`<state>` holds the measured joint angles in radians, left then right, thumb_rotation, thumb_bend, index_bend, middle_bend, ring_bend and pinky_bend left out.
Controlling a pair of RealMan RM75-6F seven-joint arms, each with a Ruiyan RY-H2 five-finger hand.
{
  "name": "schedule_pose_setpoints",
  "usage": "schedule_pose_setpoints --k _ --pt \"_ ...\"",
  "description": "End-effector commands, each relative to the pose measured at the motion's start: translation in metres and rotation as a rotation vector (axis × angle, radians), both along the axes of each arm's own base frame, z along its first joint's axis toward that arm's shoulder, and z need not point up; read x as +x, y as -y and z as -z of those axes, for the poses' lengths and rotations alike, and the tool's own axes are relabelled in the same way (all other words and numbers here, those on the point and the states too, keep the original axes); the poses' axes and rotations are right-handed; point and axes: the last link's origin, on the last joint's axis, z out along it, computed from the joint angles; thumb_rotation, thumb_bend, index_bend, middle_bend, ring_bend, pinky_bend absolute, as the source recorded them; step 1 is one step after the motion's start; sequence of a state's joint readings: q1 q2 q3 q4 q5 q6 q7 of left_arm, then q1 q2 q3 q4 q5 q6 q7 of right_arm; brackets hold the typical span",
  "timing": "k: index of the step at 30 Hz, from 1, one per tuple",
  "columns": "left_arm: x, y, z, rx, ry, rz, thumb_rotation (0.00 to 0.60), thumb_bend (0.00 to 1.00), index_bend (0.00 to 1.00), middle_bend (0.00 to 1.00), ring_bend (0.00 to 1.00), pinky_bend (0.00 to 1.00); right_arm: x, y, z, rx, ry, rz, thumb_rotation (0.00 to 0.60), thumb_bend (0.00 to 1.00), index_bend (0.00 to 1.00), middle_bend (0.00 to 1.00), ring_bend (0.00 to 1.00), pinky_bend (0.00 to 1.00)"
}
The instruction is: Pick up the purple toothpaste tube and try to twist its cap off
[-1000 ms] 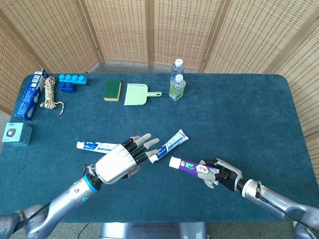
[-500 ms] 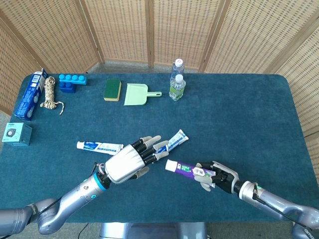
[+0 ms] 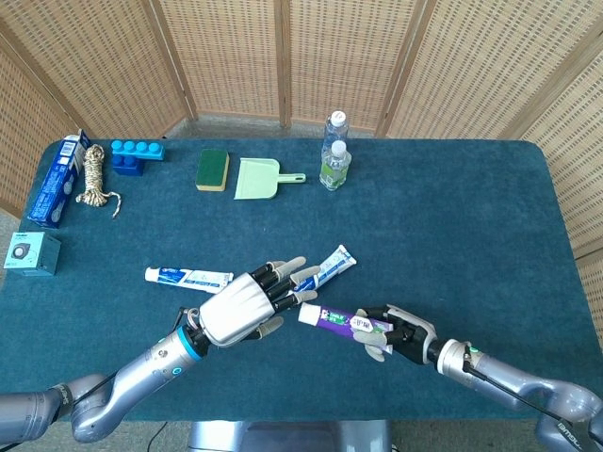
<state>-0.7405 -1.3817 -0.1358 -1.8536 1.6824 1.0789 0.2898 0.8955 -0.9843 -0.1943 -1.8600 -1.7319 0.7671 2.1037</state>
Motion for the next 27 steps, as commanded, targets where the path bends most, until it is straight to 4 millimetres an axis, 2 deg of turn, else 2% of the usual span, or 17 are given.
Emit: schedule_pose_setpoints --k 1,15,27 --pt "0.000 0.000 0.000 -0.003 -0.001 -0.001 0.600 0.36 0.22 0.01 0.00 0.22 0.002 0.001 0.003 0.013 0.003 -0.004 0.600 0.57 0.94 0.76 0.79 0.78" --pt "-0.003 0.003 -0.002 -0.011 -0.010 0.002 0.600 0.36 0.22 0.01 0.00 0.23 0.007 0.011 0.015 0.048 0.024 0.027 0.600 0.57 0.94 0.76 0.79 0.78" --pt "-0.001 0.000 0.003 0.004 -0.024 0.019 0.600 0.36 0.26 0.02 0.00 0.20 0.013 0.014 0.017 0.073 0.058 0.020 0.600 0.57 0.94 0.76 0.79 0.78"
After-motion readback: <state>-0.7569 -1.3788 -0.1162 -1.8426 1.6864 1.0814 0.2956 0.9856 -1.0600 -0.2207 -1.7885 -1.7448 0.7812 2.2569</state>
